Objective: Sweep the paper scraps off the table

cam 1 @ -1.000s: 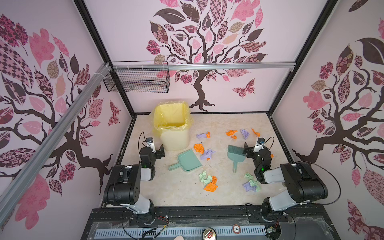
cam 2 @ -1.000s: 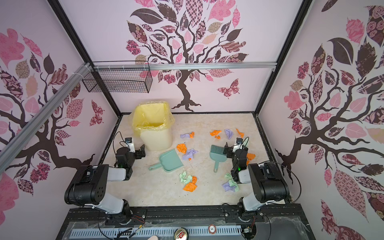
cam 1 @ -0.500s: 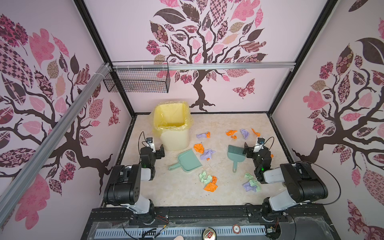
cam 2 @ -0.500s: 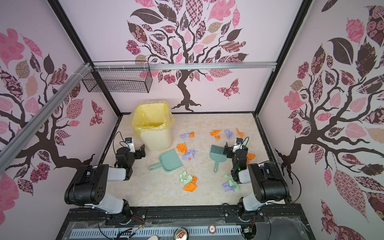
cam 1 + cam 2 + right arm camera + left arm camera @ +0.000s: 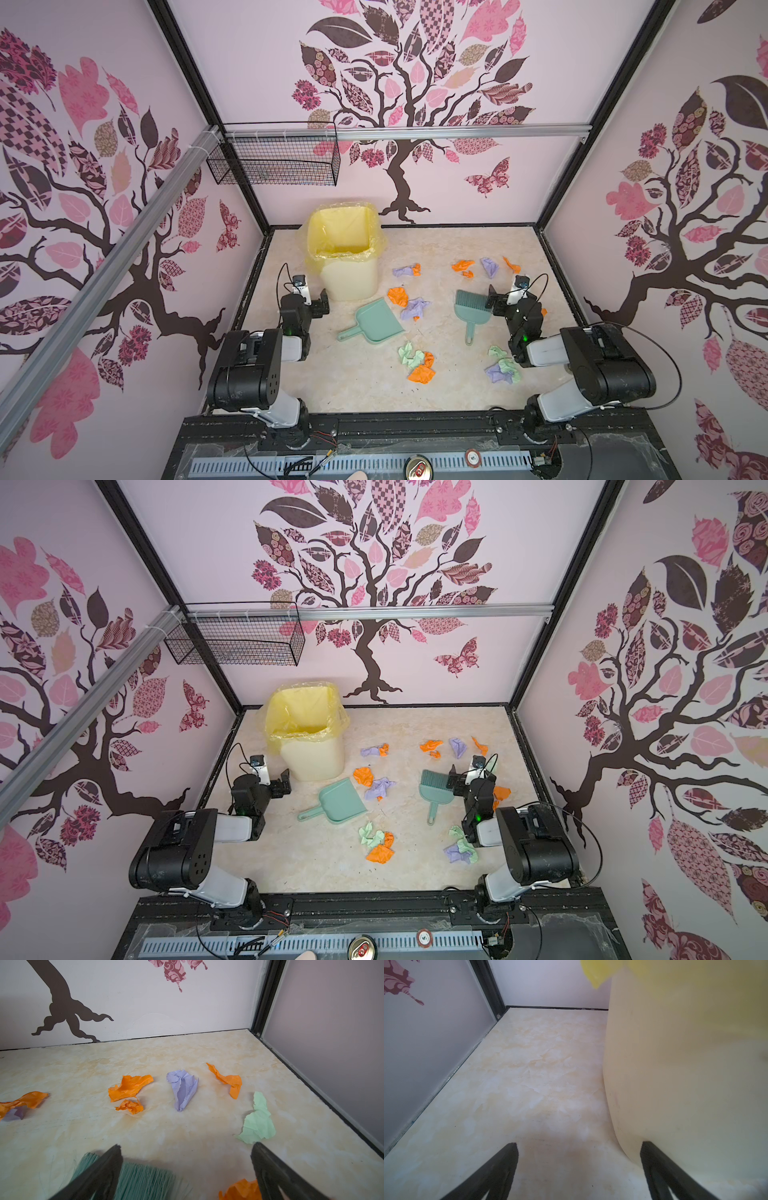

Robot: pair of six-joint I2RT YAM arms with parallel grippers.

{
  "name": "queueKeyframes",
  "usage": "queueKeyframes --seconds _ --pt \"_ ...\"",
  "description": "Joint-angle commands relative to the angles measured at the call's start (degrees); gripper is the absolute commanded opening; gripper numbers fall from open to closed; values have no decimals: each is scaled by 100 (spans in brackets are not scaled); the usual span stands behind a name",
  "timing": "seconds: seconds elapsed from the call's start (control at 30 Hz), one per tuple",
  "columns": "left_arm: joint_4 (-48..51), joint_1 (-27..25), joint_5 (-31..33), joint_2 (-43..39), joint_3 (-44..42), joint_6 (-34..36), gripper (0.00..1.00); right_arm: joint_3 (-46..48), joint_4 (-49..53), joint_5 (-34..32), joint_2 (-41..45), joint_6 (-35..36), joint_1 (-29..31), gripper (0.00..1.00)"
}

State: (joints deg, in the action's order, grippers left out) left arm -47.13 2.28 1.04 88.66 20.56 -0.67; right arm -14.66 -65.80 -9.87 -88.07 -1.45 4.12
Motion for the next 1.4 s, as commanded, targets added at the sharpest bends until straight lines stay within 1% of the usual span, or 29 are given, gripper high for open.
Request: queueKeyframes --seconds 0.0,0.37,0.43,0.47,0.5,0.53,0.6,0.67,0.7,0.8,0.83,0.87,0.93,0.97,1.0,1.03,1.07,1.13,1.17,1.23,1.27,1.3,1.33,1.37 --pt "-157 13 -17 57 203 -85 96 -139 -82 -80 -114 13 40 100" --pt "-188 -24 30 45 177 -74 96 -193 2 4 -129 -23 0 99" --pt "-335 -1 43 -25 127 -101 97 -122 -141 -91 -76 -17 1 100" --pt "-320 4 34 -130 116 -116 97 -66 -249 -257 -7 -98 -2 99" --pt "-53 9 35 -377 159 -138 97 -22 -216 -432 159 -175 -6 99" --pt "456 18 5 -686 260 -108 97 -7 49 -524 458 -197 -11 100" --pt "1749 18 -156 -1345 600 95 97 81 380 -569 1097 -196 -6 99" --pt "2816 19 -387 -1892 929 311 96 95 977 -700 1877 -790 -23 99" --pt "3294 26 -459 -2125 1047 347 96 88 1314 -725 2250 -1301 -28 100" --pt "4203 125 -727 -2685 1172 343 96 -41 2462 -936 3157 -2695 -42 100" --pt "4432 177 -875 -2832 1183 327 96 -57 2788 -875 3423 -2853 -41 99" --pt "4680 256 -1132 -2976 1203 320 96 -55 2991 -632 3672 -2814 -41 99" --pt "5213 392 -1737 -3223 1243 412 96 -241 3736 -139 3978 -2751 -38 100" --pt "5457 449 -2112 -3341 1240 555 95 -392 4140 103 4034 -2700 -36 99" --pt "5696 465 -2347 -3448 1240 726 95 -551 4561 278 4009 -2611 -41 99" --pt "5899 458 -2430 -3544 1233 828 95 -701 5001 318 3945 -2599 -30 100" --pt "6077 464 -2467 -3650 1211 907 95 -879 5535 280 3868 -2592 5 100" --pt "6294 465 -2454 -3874 1104 1027 94 -1163 6537 -235 3689 -2652 228 100" --pt "6342 471 -2450 -4003 1027 1054 95 -1285 6997 -520 3604 -2665 421 100" --pt "6602 466 -2505 -4192 944 1172 94 -1367 7562 -989 3476 -2698 920 99" --pt "6775 466 -2563 -4265 928 1240 94 -1386 7751 -1117 3392 -2733 1183 96" --pt "6935 473 -2626 -4307 938 1290 94 -1433 7962 -1176 3291 -2929 1356 94" --pt "7080 473 -2667 -4330 957 1317 94 -1493 8089 -979 3196 -2953 1424 93" --pt "7190 483 -2741 -4326 984 1342 94 -1532 8134 -751 3090 -2957 1522 96"
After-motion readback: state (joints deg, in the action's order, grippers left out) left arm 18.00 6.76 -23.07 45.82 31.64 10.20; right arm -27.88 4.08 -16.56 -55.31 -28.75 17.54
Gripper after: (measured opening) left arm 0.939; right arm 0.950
